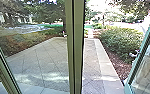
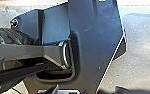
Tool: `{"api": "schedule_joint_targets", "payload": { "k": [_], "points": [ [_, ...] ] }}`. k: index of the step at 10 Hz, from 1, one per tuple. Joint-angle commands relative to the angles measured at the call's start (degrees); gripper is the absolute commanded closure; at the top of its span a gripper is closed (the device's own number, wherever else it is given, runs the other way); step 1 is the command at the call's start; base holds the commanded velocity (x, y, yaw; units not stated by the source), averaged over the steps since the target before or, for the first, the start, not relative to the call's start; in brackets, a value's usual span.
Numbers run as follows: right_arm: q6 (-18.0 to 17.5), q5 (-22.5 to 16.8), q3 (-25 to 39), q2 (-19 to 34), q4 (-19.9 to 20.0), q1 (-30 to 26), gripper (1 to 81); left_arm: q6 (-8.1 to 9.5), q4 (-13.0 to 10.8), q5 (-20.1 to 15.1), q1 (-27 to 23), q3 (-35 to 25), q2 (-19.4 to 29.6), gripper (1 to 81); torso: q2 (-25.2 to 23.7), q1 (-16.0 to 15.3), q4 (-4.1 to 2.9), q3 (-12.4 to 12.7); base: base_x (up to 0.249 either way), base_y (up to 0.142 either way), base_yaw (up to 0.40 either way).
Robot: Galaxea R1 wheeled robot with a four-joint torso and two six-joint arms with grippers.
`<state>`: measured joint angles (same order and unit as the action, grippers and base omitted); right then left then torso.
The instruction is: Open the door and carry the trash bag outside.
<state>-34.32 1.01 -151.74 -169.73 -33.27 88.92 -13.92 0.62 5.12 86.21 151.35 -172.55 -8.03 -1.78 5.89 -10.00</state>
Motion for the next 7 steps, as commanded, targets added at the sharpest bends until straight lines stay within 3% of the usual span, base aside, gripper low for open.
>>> {"api": "schedule_joint_targets", "payload": {
  "k": [1, 7],
  "points": [
    [0.12, -2.51, -0.04, 0.42, -0.48, -2.12, 1.0, -0.58, -0.53, -3.19, -2.84, -0.08, 0.01, 81.1, 0.00, 0.00, 0.00, 0.00, 0.000, 0.000, -0.227],
    [0.04, -2.50, -0.92, 0.16, -0.31, -2.12, 1.0, -0.58, -0.53, -3.19, -2.93, -0.08, 0.00, 81.1, -0.02, 0.00, 0.00, 0.02, 0.000, 0.000, -0.256]
  ]
}}
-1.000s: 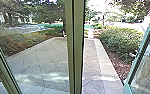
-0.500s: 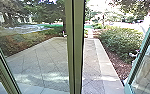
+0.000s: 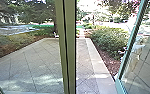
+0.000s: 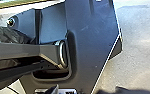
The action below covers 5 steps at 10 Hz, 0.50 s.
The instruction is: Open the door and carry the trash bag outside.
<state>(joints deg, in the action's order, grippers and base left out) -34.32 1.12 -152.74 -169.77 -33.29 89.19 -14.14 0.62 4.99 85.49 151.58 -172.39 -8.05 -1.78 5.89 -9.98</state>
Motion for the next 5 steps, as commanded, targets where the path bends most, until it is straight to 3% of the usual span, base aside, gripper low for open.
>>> {"api": "schedule_joint_targets", "payload": {
  "k": [1, 5],
  "points": [
    [0.04, -2.62, 0.08, 0.19, -0.28, -2.38, 1.0, -0.36, -0.53, -3.05, -2.13, -0.32, -0.15, 81.1, 0.00, 0.00, 0.00, 0.00, 0.000, 0.000, -0.257],
    [0.04, -2.62, 0.08, 0.10, -0.28, -2.38, 1.0, -0.36, -0.53, -3.05, -2.12, -0.32, -0.15, 81.1, 0.00, 0.00, 0.00, 0.00, 0.000, 0.000, -0.257]
  ]
}}
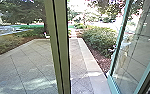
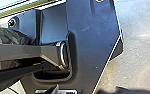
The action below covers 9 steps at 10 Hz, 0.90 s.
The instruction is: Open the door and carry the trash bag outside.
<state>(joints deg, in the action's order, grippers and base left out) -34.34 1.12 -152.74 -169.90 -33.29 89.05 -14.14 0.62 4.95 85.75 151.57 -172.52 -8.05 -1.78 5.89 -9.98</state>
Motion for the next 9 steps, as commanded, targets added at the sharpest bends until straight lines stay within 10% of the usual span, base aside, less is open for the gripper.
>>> {"api": "schedule_joint_targets", "payload": {
  "k": [1, 9],
  "points": [
    [0.06, -2.62, 0.08, 0.15, -0.28, -2.25, 1.0, -0.36, -0.53, -3.02, -2.38, -0.30, 0.07, 81.1, 0.00, 0.00, 0.00, 0.00, 0.000, 0.000, -0.257],
    [0.06, -3.23, -0.01, -0.38, -0.37, -2.51, 1.0, -0.36, -0.45, -3.01, -2.38, -0.30, 0.07, 81.1, 0.00, 0.00, 0.00, 0.00, 0.000, 0.000, -0.138]
  ]
}}
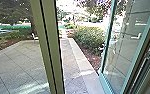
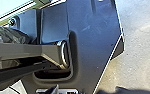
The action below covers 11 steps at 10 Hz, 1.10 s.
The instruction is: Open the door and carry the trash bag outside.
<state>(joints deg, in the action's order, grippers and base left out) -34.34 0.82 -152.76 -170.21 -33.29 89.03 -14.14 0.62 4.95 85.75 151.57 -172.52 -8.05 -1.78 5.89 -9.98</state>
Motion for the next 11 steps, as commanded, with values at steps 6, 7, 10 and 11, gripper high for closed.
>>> {"api": "schedule_joint_targets", "payload": {
  "k": [6, 7, 10, 11],
  "points": [
    [0.50, -3.10, 0.02, -0.16, -0.37, -2.58, 1.0, -0.36, -0.53, -3.10, -2.47, -0.22, -0.02, 81.1, 0.00, 0.00, 0.00, 0.00, 0.000, 0.000, 0.000],
    [0.50, -3.10, 0.02, -0.16, -0.37, -2.49, 1.0, -0.36, -0.53, -3.10, -2.47, -0.22, -0.02, 81.1, 0.00, 0.00, 0.00, 0.00, 0.000, 0.000, 0.000],
    [0.50, -3.10, 0.02, -0.16, -0.37, -2.32, 1.0, -0.36, -0.53, -3.10, -2.47, -0.22, -0.02, 81.1, 0.00, 0.00, 0.00, 0.00, 0.000, 0.000, 0.000],
    [0.50, -3.10, 0.02, -0.25, -0.29, -2.40, 1.0, -0.36, -0.45, -3.02, -2.47, -0.30, -0.02, 81.1, 0.00, 0.00, 0.00, 0.00, 0.000, 0.000, 0.000]
  ]
}}
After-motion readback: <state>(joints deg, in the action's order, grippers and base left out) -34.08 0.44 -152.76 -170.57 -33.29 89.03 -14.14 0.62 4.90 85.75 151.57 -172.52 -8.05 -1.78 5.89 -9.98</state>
